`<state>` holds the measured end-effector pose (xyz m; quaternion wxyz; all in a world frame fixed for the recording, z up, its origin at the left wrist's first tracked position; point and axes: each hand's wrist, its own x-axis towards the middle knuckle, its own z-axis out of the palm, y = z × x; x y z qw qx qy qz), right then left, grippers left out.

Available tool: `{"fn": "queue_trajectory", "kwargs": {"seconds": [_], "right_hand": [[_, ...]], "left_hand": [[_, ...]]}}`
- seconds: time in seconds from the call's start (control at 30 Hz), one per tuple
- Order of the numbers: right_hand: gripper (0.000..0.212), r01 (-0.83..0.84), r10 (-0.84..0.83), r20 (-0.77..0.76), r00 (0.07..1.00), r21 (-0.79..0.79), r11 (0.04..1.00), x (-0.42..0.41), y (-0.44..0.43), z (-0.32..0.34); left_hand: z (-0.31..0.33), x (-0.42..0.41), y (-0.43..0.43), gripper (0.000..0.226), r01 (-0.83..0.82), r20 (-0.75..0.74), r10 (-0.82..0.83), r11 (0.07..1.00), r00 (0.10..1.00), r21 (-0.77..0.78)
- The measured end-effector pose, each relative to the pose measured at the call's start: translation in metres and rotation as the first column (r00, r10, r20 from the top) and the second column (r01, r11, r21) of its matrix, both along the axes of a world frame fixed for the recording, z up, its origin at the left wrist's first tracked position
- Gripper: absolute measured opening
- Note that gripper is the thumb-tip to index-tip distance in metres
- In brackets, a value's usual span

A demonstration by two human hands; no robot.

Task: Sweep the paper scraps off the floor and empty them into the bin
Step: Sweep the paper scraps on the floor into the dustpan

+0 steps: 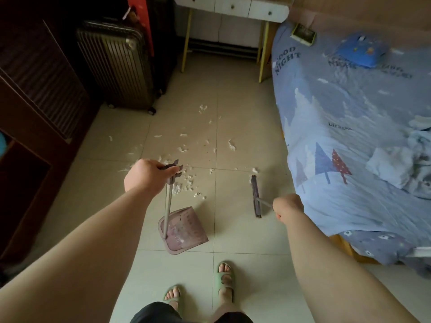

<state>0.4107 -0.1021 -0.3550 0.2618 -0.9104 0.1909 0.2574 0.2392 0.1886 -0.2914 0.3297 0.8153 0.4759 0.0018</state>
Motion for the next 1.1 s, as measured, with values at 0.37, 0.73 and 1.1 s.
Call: {"fn": "queue_trajectory", "kwargs": {"seconds": [0.37, 0.73, 1.1], "right_hand": [[0.017, -0.038, 0.037, -0.035, 0.999, -0.015, 0.999, 0.116, -0.012, -0.013], [0.02, -0.32, 0.319, -0.034, 0.947, -0.053, 0.946, 0.154, 0.048, -0.054], [0.016, -0.721, 0.706, -0.146, 0.692, -0.134, 0.679, 0.106, 0.074, -0.015]], "left_hand": [[0.003, 0.081, -0.027, 0.034, -0.078, -0.044, 0.083, 0.992, 0.996, 0.1], [-0.001, 0.101, -0.026, 0.033, -0.245, -0.031, 0.251, 0.961, 0.968, 0.128], [-0.008, 0.069, -0.026, 0.035, -0.431, 0.025, 0.431, 0.902, 0.902, 0.003]]}}
